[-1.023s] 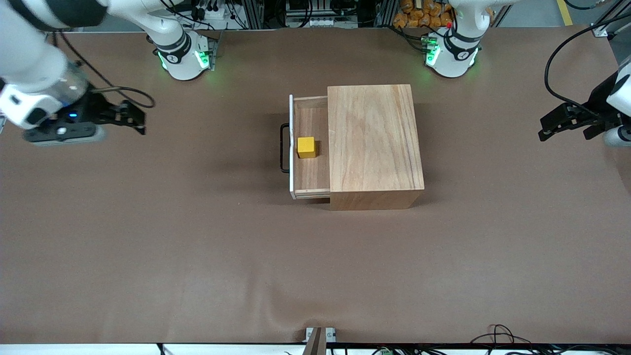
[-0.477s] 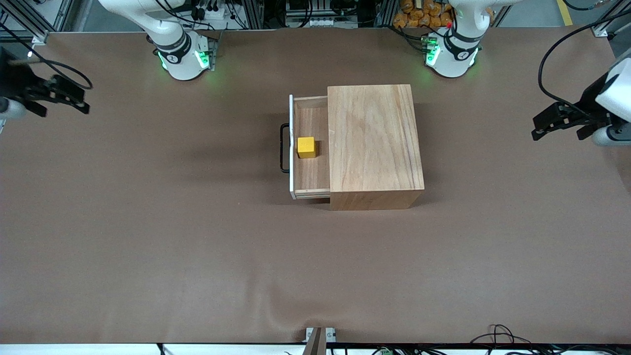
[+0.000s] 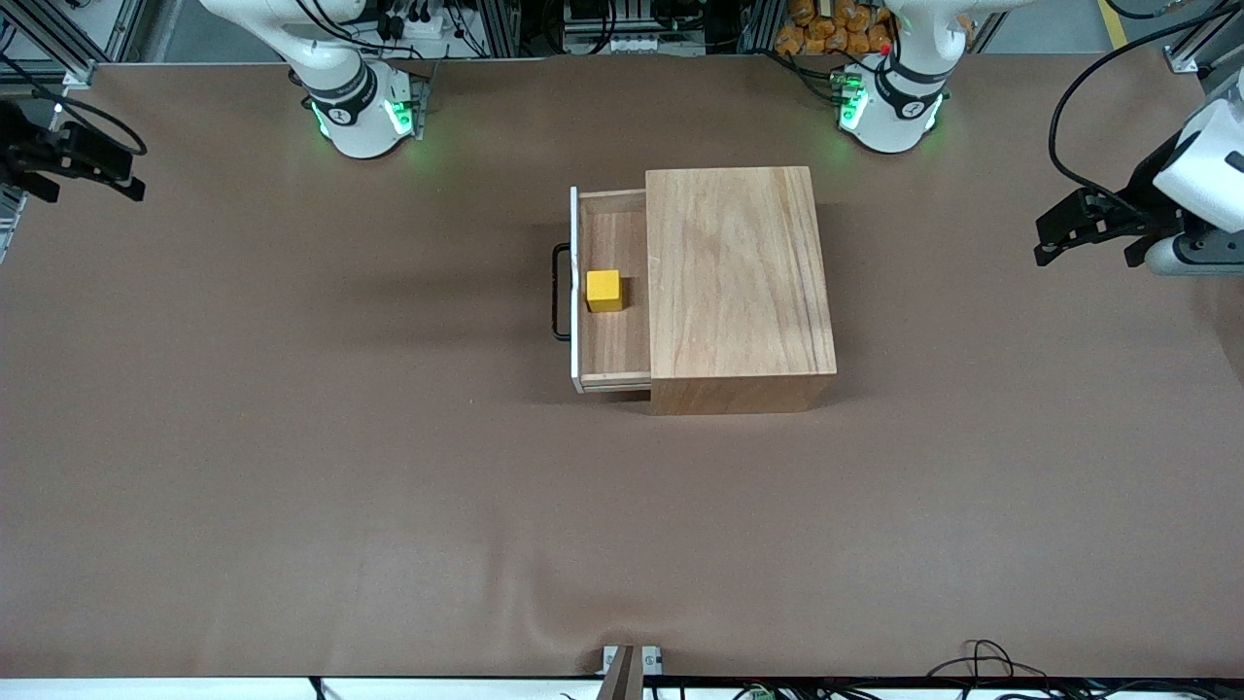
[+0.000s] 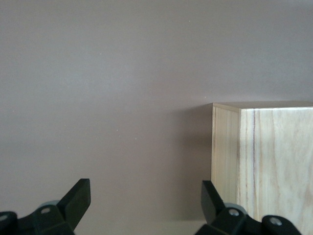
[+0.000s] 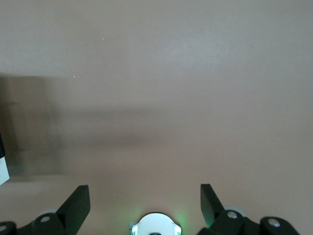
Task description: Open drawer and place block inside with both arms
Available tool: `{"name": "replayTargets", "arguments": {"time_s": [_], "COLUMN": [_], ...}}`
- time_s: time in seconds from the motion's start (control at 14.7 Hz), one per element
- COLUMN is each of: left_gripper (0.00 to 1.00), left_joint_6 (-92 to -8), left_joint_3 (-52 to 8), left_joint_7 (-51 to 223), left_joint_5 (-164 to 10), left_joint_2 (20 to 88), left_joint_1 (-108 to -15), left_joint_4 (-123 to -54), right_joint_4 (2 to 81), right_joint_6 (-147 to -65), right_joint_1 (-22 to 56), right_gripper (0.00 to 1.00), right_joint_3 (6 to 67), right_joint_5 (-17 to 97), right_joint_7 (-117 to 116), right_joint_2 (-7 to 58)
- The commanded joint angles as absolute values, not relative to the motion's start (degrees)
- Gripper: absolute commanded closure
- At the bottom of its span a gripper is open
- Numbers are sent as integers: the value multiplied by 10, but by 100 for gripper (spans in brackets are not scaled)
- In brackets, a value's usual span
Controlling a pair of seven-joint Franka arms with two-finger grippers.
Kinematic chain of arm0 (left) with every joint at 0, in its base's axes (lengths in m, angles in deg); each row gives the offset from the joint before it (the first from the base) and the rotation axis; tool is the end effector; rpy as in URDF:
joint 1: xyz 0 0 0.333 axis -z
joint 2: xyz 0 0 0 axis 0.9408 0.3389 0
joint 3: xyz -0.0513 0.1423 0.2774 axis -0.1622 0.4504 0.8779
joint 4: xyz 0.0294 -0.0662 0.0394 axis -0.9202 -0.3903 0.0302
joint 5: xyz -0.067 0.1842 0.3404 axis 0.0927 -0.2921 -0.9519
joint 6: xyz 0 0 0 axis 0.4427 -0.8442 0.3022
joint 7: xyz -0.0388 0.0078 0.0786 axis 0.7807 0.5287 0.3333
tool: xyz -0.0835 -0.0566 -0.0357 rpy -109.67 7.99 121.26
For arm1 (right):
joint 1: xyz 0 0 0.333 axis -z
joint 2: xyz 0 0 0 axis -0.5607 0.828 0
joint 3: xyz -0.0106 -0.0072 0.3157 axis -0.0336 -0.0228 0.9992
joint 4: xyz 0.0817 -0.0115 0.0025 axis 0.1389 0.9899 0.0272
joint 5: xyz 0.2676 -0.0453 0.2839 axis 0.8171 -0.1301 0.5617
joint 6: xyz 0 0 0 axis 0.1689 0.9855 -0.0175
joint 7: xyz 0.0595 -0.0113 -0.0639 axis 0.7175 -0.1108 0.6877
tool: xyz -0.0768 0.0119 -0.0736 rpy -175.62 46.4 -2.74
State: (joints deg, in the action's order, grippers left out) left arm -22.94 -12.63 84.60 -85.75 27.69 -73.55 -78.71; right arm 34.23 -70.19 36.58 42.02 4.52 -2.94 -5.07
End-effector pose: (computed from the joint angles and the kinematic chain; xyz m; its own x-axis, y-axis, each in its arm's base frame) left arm 0.5460 -0.0555 0.6364 0.9998 -0.0148 0.0138 -0.0148 -0.9999 0.0041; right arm 0.4934 -0.0191 0.6626 0.9964 0.0052 -0.0843 0.0028 -0.9996 -0.0288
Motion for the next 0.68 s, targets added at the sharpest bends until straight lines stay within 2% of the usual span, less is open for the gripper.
{"name": "replayTargets", "arguments": {"time_s": [0.0,0.14,0.27,0.61], "left_gripper": [0,0,0,0], "left_joint_6": [-183,-178,-178,-151], "left_joint_3": [-127,-126,-119,-119], "left_joint_7": [861,868,859,859], "left_joint_5": [-869,-869,-869,-869], "left_joint_2": [266,259,265,265], "left_joint_1": [-737,-738,-748,-754], "left_joint_4": [-782,-782,-754,-745], "right_joint_4": [265,225,224,235], "right_joint_6": [-674,-632,-631,-643], "right_joint_1": [375,372,365,348], "right_gripper": [0,0,0,0], "right_joint_3": [429,429,424,400], "right_joint_5": [46,45,47,47], "right_joint_7": [-32,-41,-54,-32], "right_joint_2": [-38,-8,-7,-7]}}
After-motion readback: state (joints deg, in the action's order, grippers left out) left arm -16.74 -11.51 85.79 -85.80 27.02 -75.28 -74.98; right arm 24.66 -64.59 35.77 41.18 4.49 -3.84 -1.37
